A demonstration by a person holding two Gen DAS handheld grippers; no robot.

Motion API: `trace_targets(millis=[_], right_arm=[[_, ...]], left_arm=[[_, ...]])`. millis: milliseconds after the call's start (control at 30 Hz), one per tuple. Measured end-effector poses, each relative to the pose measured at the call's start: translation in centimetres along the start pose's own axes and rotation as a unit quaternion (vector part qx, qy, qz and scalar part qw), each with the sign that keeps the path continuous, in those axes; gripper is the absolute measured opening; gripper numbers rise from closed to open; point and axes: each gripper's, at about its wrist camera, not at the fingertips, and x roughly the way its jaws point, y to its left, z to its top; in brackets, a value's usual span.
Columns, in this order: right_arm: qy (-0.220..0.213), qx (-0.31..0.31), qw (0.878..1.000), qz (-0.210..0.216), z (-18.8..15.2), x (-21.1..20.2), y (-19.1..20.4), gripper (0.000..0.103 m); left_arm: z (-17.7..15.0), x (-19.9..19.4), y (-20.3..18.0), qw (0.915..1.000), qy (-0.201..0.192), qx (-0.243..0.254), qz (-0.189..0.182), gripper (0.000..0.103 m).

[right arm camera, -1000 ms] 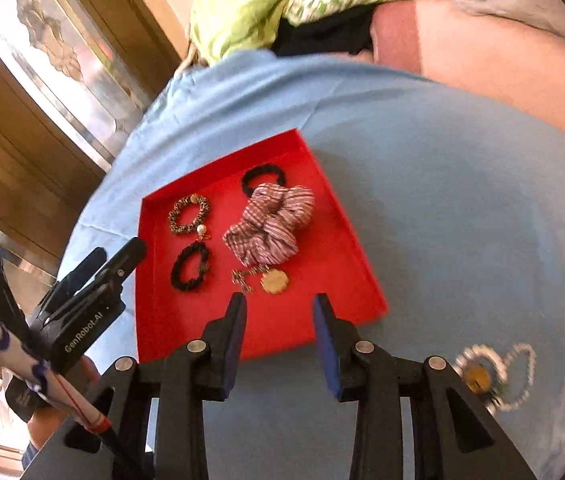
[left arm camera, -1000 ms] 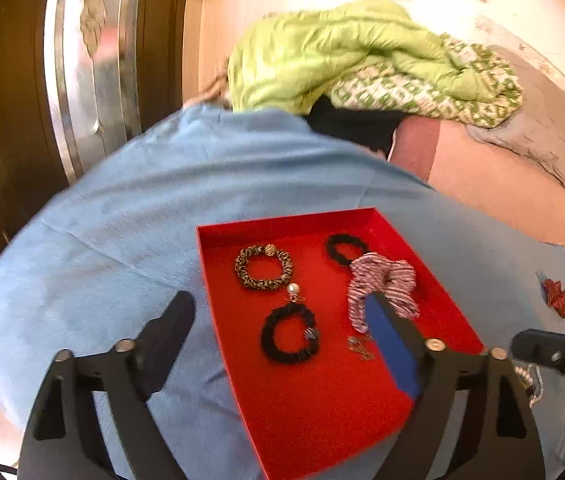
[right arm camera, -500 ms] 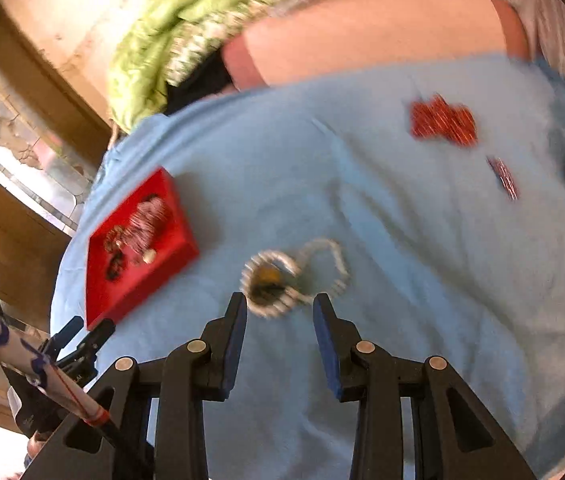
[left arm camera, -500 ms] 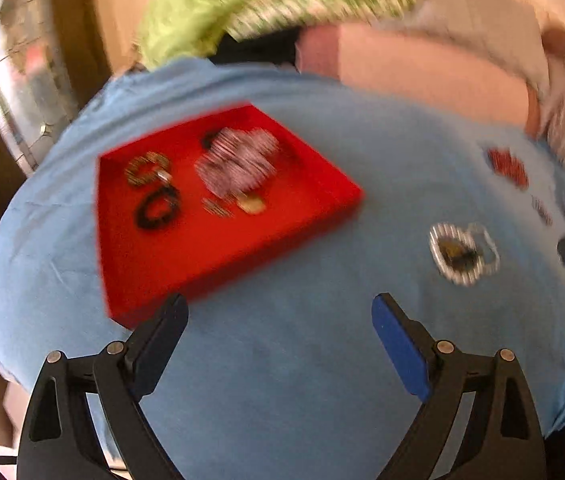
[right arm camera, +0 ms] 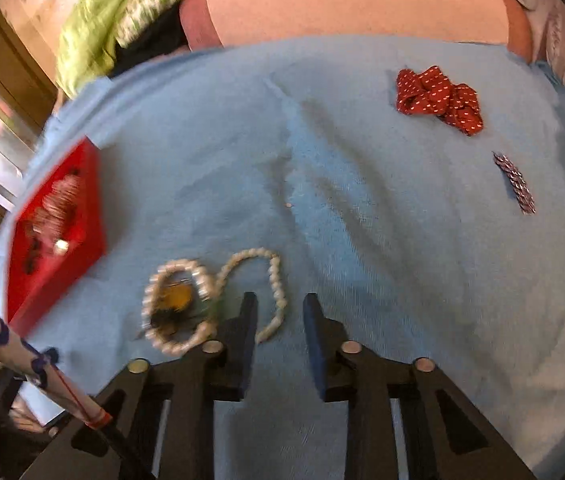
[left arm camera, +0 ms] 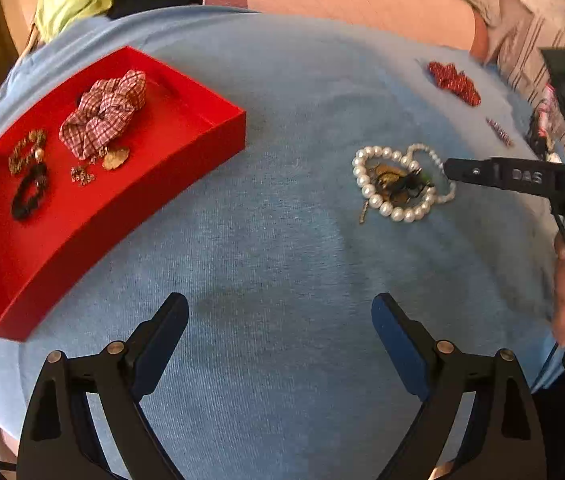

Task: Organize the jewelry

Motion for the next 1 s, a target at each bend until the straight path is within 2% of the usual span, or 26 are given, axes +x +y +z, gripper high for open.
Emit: trace_targets(millis=[33, 100, 167, 233, 300, 367, 533, 600, 667, 800, 900, 933, 967, 1000], right_arm=[[0.008, -0.004, 1.000, -0.004, -0.2, 0.7, -0.1, 0.015], [-0.012, -0.015, 1.000, -0.011, -0.6, 0.7, -0.3, 0.007], [-0.022, 0.000, 1.000, 0.003, -0.7, 0.2, -1.3, 0.006], [-0.039, 0.012, 0.999, 0.001, -0.7, -0.6, -2.2, 0.005], [-0.062, 0.029, 0.997, 0.020, -0.8, -1.8, -3.3, 0.005], [-0.082, 0.043, 0.995, 0.045, -0.9, -3.0, -4.1, 0.006], [-0.114, 0.048, 0.989, 0.075, -0.9, -5.1, -4.6, 0.006], [-0.123, 0.041, 0.989, 0.074, -0.9, -5.7, -4.4, 0.006], [-0.126, 0.038, 0.988, 0.079, -1.0, -6.0, -4.4, 0.006], [-0.123, 0.038, 0.988, 0.089, -0.8, -5.9, -4.1, 0.006], [-0.120, 0.036, 0.988, 0.094, -0.8, -5.7, -4.1, 0.006], [-0.120, 0.036, 0.988, 0.095, -0.8, -5.6, -4.1, 0.006], [-0.119, 0.036, 0.988, 0.095, -0.8, -5.6, -4.0, 0.006], [-0.119, 0.036, 0.988, 0.097, -0.8, -5.6, -3.9, 0.006]], left_arm=[[0.1, 0.1, -0.1, 0.9999, 0.004, 0.000, -0.011, 0.092], [0.6, -0.1, -0.4, 0.9999, 0.004, 0.009, -0.013, 0.092], [1.4, -0.5, -1.0, 0.9996, -0.010, 0.024, 0.008, 0.092], [2.4, -0.8, -1.6, 0.9992, -0.019, 0.034, 0.011, 0.087], [3.7, -0.6, -1.9, 0.9994, -0.014, 0.032, 0.009, 0.069], [5.1, 0.2, -2.3, 0.9996, 0.002, 0.027, 0.002, 0.056], [9.0, 2.7, -3.6, 0.9988, 0.042, 0.025, -0.006, 0.050], [9.6, 3.5, -3.7, 0.9981, 0.055, 0.026, -0.007, 0.049], [10.3, 4.5, -3.9, 0.9973, 0.065, 0.032, 0.013, 0.049], [11.1, 5.9, -4.1, 0.9959, 0.080, 0.035, 0.022, 0.049], [11.2, 6.2, -4.9, 0.9954, 0.068, 0.054, 0.041, 0.048], [11.1, 6.1, -4.9, 0.9958, 0.062, 0.052, 0.041, 0.045], [11.0, 5.9, -4.9, 0.9965, 0.056, 0.048, 0.039, 0.022], [10.8, 5.5, -4.8, 0.9974, 0.045, 0.046, 0.031, 0.009]])
